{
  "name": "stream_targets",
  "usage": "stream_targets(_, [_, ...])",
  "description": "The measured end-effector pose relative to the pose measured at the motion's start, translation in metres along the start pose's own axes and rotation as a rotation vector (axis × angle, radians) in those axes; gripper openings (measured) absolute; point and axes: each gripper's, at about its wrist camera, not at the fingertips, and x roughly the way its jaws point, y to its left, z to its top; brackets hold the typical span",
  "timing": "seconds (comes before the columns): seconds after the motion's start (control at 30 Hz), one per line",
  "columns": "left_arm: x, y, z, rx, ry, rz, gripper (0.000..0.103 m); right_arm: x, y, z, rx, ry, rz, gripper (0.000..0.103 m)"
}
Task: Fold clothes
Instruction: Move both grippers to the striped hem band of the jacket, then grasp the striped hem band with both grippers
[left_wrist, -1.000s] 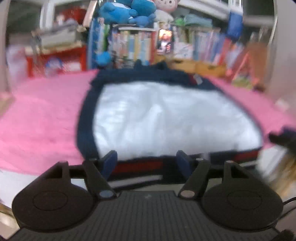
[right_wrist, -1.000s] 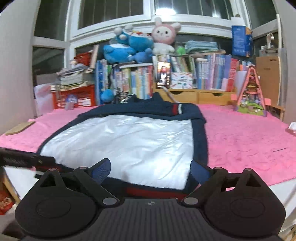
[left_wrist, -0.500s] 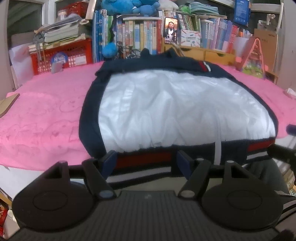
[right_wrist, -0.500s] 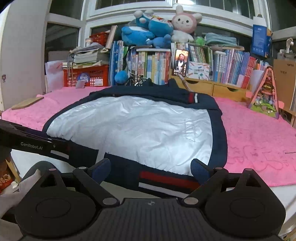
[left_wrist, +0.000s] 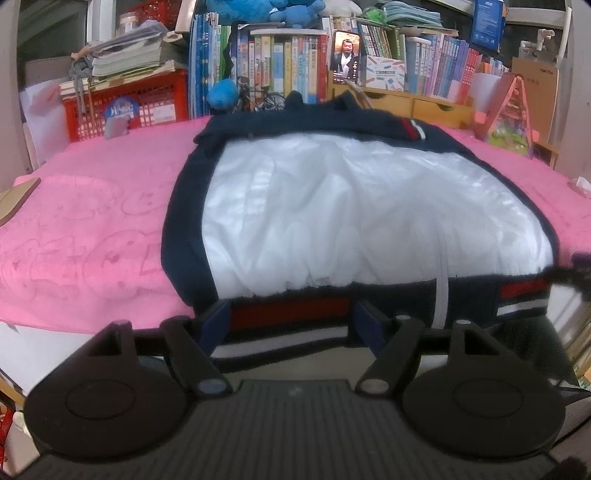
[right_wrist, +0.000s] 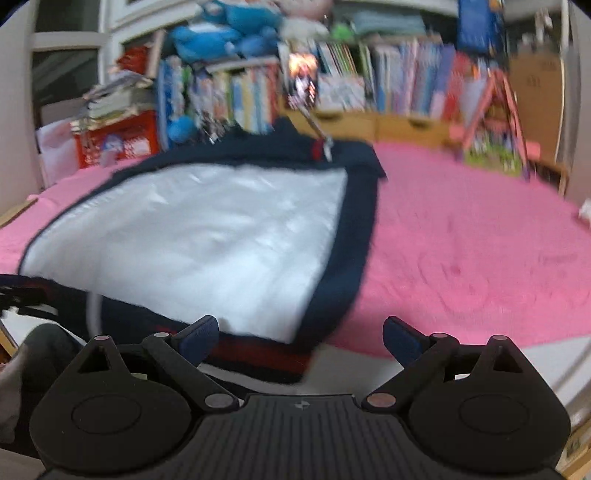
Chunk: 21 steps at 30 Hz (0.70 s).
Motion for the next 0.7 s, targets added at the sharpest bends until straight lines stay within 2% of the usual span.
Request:
stream_targets(0.07, [0.000, 0.004, 0.004, -0.011, -0.009, -0.006, 0.074, 0.012, -0.008, -0.004, 0.007, 0.040, 0.005, 0.094])
stream_targets(0.13, [0.000, 0.011, 0.007, -0.027, -0.024, -0.031, 0.076, 0.017, -0.012, -0.006, 0.023, 0.059, 0.052, 0.094])
stream_targets(0.27, [0.001, 0.034, 0.005, -0.098, -0.050, -0.128, 0.078, 0.022, -0.014, -0.005, 0.024, 0.068, 0.101, 0.094])
stream_targets(0.37, [0.002, 0.057, 0.000, -0.199, -0.069, -0.223, 0.078, 0.024, -0.014, -0.004, 0.025, 0.068, 0.121, 0.094])
stream_targets(0.5, [-0.009, 0.079, -0.011, -0.249, -0.144, -0.321, 0.081, 0.030, -0.016, -0.005, 0.047, 0.082, 0.164, 0.094])
stream_targets(0.6, [-0.011, 0.095, -0.020, -0.234, -0.115, -0.290, 0.086, 0.036, -0.014, -0.004, 0.062, 0.095, 0.186, 0.094])
stream_targets(0.7, [0.004, 0.112, -0.026, -0.308, -0.040, -0.302, 0.087, 0.042, -0.012, -0.003, 0.074, 0.105, 0.205, 0.094])
